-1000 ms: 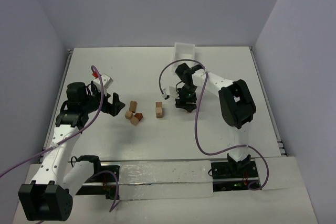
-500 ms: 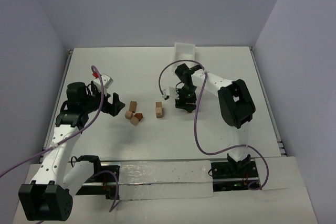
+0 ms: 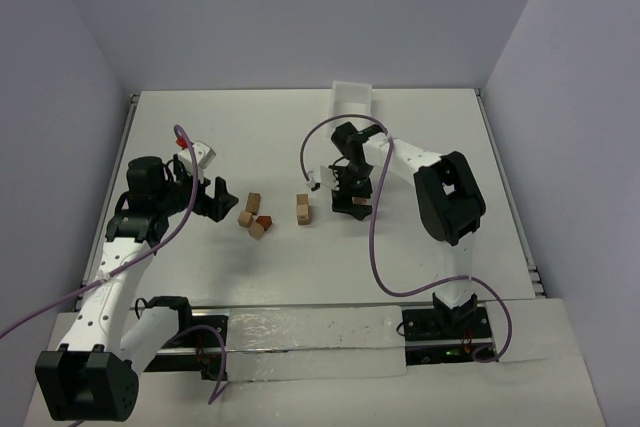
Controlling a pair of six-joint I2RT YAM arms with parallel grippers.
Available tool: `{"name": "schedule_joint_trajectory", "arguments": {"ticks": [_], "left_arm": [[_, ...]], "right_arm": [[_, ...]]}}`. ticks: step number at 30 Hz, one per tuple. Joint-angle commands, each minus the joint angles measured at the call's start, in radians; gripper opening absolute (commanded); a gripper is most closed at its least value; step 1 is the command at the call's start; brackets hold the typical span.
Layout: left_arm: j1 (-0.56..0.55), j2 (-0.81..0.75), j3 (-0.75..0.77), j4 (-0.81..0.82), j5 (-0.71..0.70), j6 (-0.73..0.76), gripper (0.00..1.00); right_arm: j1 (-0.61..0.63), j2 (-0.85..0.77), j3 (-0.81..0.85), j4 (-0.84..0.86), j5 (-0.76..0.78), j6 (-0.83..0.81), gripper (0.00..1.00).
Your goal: Build the wood block tower
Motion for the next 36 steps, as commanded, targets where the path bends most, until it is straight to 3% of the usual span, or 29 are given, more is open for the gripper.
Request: {"name": "schedule_joint_trajectory", "arguments": {"ticks": [1,11,15,19,36], "left_arm": [[0.008,-0.008,0.035,0.012,0.028,0.007,0.99],[0.008,-0.016,0.031,0.007,0.028,0.010,0.99],[0.008,-0.009,0.037,0.013,0.033,0.009,0.99],[0.008,0.000,0.038,0.023,0.040,0.004,0.99],[0.008,0.019,0.054,0.022,0.045,0.003,0.99]], "right_arm": [[0.007,-0.034,0.024,-0.020,-0.032,0.024,1.00],[-0.130,-0.101,0.123,-0.089,-0.206,0.152,0.97],[-0.234,-0.089,0.161,-0.132,-0.256,0.180,0.71],[-0.268,-0.090,0.107,-0.105,-0.216,0.179,0.57],[-0.245,0.034,0.080,0.052,-0.096,0.316,0.51]]}}
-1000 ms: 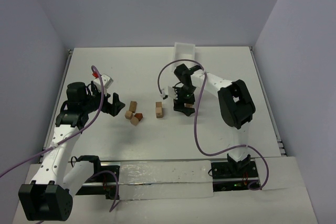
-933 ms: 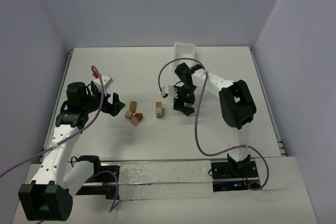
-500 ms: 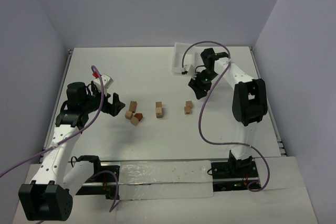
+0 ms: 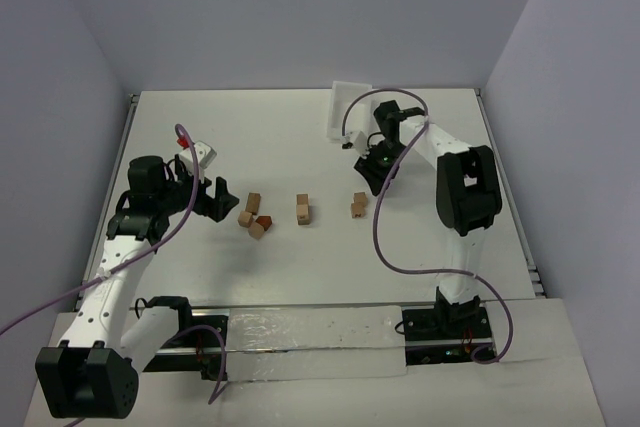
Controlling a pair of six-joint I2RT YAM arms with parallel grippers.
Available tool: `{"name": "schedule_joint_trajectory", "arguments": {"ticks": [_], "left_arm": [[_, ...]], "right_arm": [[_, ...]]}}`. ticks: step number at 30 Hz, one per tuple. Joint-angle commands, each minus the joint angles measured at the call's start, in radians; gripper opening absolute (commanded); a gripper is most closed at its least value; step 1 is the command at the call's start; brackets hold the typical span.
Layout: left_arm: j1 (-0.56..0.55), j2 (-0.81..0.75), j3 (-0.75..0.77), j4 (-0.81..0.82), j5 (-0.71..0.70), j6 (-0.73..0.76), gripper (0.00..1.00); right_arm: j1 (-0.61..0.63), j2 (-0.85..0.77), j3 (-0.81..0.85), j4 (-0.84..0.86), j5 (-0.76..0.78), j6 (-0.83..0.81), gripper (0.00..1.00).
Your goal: Build the wood block tower
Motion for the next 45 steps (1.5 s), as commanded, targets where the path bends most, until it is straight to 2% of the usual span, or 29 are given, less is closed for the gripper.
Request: {"name": "schedule_joint_trajectory", "arguments": {"ticks": [1,24,29,32,34,36,37,38,41,45], "left_arm": [[0.008,0.005,0.054,0.022,0.034,0.003,0.99],[0.008,0.007,0.046,0.027,0.037,0.005,0.99],[0.008,0.001,0.041,0.019,0.029,0.012,0.99],[0.008,-0.002,0.037,0.012,0.028,0.019,0.99],[0.008,-0.002,0.035,0.010,0.032,0.023,0.99],[0.008,-0.002,0.035,0.010,0.043,0.025,0.99],[0.008,-0.001,0.035,0.010,0.044,0.025,0.99],[0.008,0.001,0.035,0.010,0.057,0.030,0.99],[0.008,0.007,0.035,0.013,0.079,0.030,0.99],[0.008,0.009,0.036,0.011,0.090,0.036,0.99]], "right_arm": [[0.016,0.030,0.016,0.060,0.030,0.035,0.51],[0.071,0.061,0.015,0.076,0.021,0.052,0.51],[0.066,0.031,-0.002,0.071,0.042,0.022,0.54],[0.048,-0.008,0.001,0.027,0.033,-0.023,0.58],[0.022,-0.048,0.038,-0.041,0.011,-0.110,0.63],[0.010,-0.077,0.053,-0.120,-0.025,-0.209,0.74],[0.010,-0.096,0.052,-0.126,-0.026,-0.216,0.75],[0.015,-0.130,0.037,-0.183,-0.037,-0.280,0.84],[0.032,-0.199,-0.054,-0.185,-0.069,-0.361,0.99],[0.080,-0.283,-0.178,-0.087,-0.071,-0.367,1.00]]}}
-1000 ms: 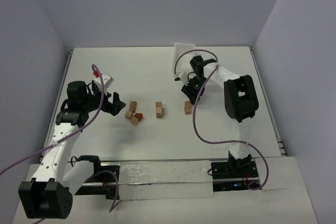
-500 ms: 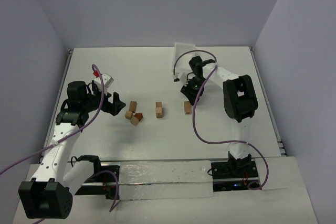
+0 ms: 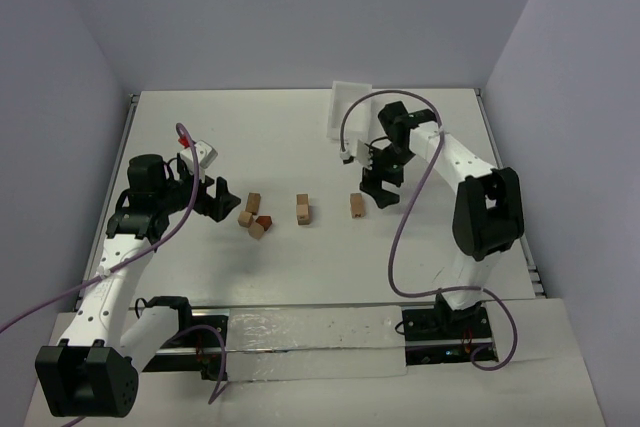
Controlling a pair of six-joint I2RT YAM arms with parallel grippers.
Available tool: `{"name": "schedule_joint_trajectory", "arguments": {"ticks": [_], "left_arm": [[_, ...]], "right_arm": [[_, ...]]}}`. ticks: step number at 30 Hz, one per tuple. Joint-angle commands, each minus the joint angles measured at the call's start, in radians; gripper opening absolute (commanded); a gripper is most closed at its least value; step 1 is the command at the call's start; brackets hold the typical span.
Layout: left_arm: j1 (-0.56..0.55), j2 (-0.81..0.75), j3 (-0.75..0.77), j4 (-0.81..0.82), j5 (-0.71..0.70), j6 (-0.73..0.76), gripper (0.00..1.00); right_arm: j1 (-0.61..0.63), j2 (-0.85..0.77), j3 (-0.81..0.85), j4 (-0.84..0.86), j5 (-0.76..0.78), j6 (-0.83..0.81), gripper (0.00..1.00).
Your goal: Build the wood block tower
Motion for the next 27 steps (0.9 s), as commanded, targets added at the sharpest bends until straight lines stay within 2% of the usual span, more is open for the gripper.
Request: {"name": "schedule_joint_trajectory", "arguments": {"ticks": [1,5,16,27], "left_arm": [[0.008,0.000,0.026,0.009,0.050,0.024,0.99],[0.008,0.002,0.027,0.003,0.056,0.028,0.99],[0.008,0.008,0.019,0.005,0.063,0.040,0.99],[0.008,0.014,0.007,0.011,0.062,0.050,0.99]], "right_arm": [[0.061,-0.097,-0.134,0.047,-0.048,-0.080,1.00],[0.071,-0.099,-0.186,0.138,-0.085,-0.058,1.00],[0.114,-0.012,-0.156,0.288,-0.086,0.002,1.00],[0.142,0.047,-0.125,0.310,-0.077,0.034,1.00]]}}
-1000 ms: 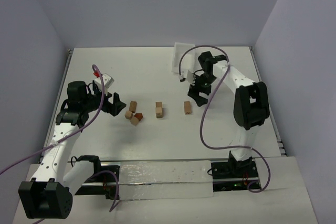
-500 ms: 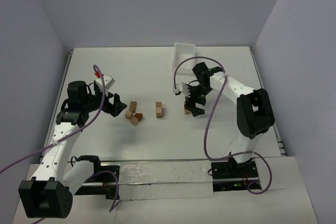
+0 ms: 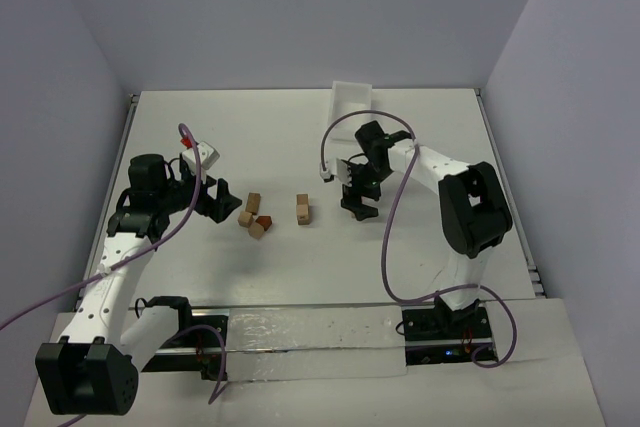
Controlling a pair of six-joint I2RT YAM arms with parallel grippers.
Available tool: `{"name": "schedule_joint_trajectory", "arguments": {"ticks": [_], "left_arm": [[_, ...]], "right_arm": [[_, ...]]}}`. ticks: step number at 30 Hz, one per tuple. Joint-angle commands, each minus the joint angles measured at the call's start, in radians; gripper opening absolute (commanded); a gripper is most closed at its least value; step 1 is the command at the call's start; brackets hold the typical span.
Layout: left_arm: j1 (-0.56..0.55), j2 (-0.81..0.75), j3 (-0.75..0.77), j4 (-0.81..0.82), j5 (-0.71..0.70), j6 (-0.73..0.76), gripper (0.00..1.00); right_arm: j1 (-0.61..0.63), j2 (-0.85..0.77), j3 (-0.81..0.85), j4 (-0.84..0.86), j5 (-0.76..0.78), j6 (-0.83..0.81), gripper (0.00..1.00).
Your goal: Build the wood block tower
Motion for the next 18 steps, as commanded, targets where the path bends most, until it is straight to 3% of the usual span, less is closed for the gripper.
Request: {"name": "schedule_joint_trajectory", "arguments": {"ticks": [1,6,18], "left_arm": [[0.008,0.003,0.007,0.011,0.028,0.021,0.99],[0.008,0.005,0.006,0.010,0.024,0.026,0.99],[0.008,0.010,0.006,0.014,0.021,0.029,0.99]], "right_arm": [[0.013,0.021,0.048,0.029,-0.005,0.015,1.00],[0.019,0.039,0.047,0.030,0.006,0.014,0.98],[0.020,0.069,0.037,0.052,0.051,0.020,0.80]]}}
